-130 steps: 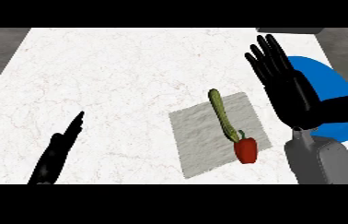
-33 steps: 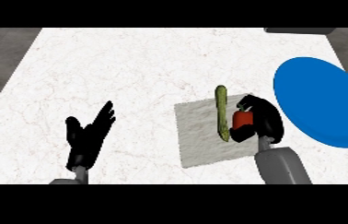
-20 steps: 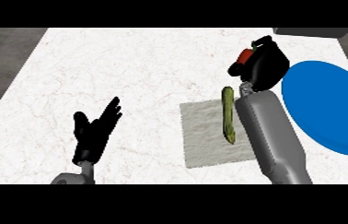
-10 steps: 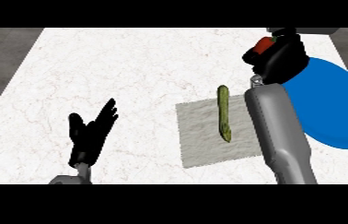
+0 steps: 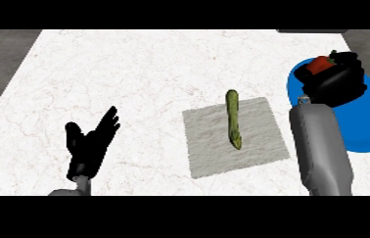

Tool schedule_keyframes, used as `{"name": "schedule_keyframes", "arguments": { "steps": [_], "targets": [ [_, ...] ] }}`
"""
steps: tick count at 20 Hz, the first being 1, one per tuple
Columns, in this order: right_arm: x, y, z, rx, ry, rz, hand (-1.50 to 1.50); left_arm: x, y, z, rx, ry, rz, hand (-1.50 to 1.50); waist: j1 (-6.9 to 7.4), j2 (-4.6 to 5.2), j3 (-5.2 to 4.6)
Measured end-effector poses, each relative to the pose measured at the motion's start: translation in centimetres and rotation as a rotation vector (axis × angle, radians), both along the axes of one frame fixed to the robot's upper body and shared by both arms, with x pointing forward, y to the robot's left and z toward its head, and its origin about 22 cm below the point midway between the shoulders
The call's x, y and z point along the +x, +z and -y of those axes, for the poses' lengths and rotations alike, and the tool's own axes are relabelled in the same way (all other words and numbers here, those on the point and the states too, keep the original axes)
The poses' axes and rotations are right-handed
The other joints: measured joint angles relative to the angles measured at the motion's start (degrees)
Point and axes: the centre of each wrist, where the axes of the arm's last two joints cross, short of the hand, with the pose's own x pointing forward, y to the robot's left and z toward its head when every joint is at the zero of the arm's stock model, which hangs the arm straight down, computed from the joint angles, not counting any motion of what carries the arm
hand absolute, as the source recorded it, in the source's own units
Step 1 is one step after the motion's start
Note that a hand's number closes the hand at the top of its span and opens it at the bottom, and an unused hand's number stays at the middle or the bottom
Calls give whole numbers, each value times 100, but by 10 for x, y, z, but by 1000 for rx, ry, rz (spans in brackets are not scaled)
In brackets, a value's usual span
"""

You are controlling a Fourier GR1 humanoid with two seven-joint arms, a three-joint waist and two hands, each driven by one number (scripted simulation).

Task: Pick the bell pepper from the placemat and place it in the plate

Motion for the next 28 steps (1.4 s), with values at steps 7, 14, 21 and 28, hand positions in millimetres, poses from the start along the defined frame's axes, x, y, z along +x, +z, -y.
{"name": "schedule_keyframes", "arguments": {
  "steps": [7,14,21,28],
  "targets": [
    [-13,-28,66,52,-114,31,150,-2,-1,-2,-2,6,1,0,-27,-14,1],
    [-19,-34,119,111,-168,56,150,0,-3,1,-6,9,4,0,-34,-17,4],
    [-27,-48,144,350,-189,-94,-150,1,-6,6,-5,5,-1,0,-10,-1,24],
    [-38,-46,161,376,-52,4,-150,1,-2,2,-6,-4,7,0,11,7,35]
  ]
}}
